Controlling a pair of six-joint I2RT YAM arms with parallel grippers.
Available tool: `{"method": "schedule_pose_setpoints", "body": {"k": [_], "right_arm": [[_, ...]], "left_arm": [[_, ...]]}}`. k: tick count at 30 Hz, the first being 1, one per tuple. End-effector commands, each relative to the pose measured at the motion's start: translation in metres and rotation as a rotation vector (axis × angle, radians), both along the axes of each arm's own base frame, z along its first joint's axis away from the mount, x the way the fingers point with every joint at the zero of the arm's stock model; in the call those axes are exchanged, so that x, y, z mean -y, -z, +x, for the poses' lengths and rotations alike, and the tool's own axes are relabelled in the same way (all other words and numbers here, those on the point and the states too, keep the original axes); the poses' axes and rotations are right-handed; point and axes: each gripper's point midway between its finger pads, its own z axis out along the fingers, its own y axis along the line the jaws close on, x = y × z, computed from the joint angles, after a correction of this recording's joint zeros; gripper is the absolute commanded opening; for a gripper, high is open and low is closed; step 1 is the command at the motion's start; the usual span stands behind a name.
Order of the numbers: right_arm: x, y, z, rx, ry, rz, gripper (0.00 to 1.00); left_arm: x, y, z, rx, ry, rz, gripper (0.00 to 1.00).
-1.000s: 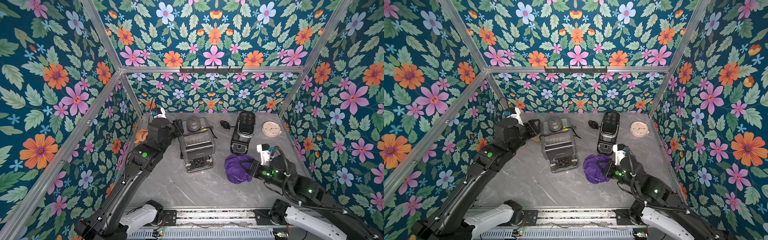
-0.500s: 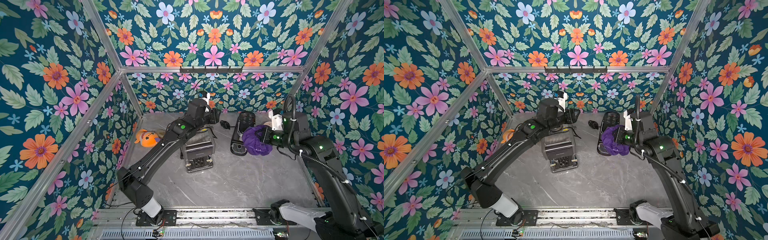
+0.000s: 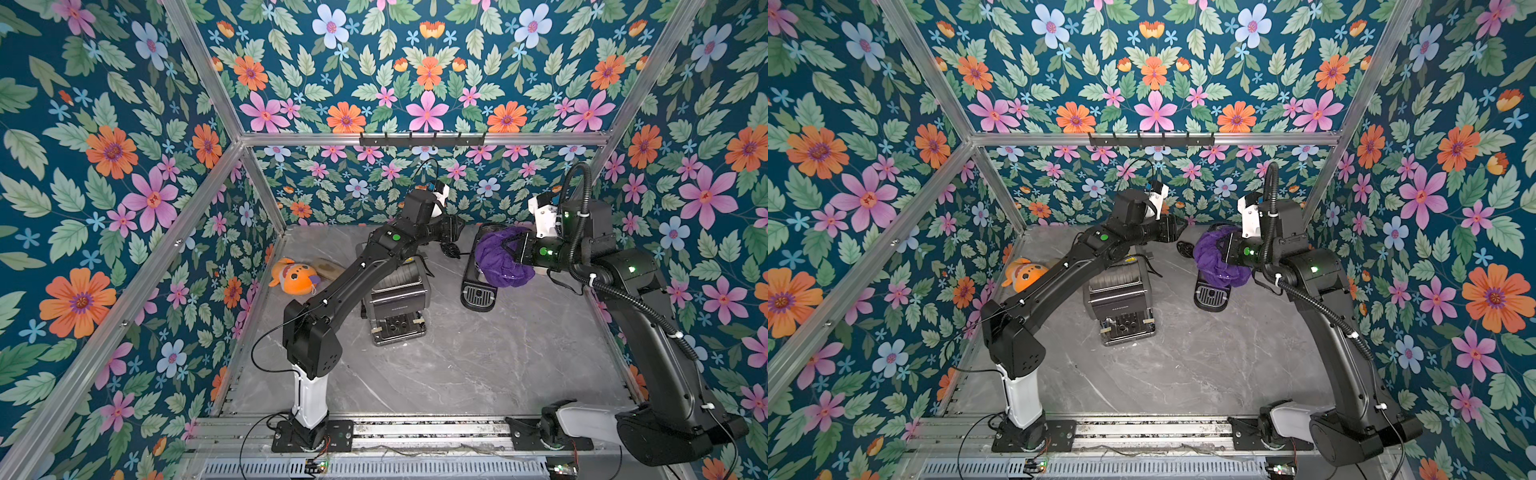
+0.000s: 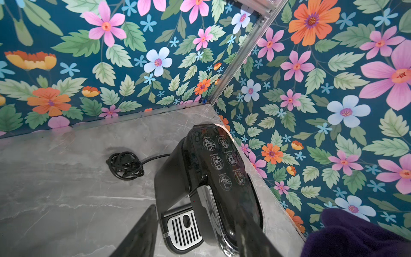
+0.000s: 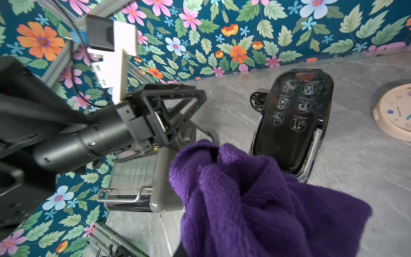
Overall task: Wipe the surface of a coffee machine
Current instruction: Wipe the dirt from the surface of the coffee machine.
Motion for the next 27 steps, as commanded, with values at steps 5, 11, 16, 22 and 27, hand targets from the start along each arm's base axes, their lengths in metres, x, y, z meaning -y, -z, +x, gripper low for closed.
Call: {"method": "schedule_pose_setpoints", "body": {"k": [5,11,16,22,27], "right_arm": [[-0.012,-0.029,0.006,0.092,-0.054,0.087,0.0],[-0.01,-0.01,0.031,0.035,-0.073,0.183,0.0],[0.006,0.028,0.055,-0.034,-0.026,0.178,0.0],[0.019,0.063,0.084,-0.096,0.012,0.154,0.0],[0.025,0.088,0.117,-0.119,0.04,0.088,0.0]], "left_arm": [[0.008,-0.002,0.003,0.008,0.025,-0.015,0.56],[0.009,0.007,0.006,-0.025,0.008,-0.017,0.55],[0.011,0.018,0.006,-0.059,0.006,-0.012,0.54],[0.014,0.031,0.006,-0.088,0.012,0.004,0.53],[0.012,0.037,0.006,-0.102,0.007,0.018,0.53]]}}
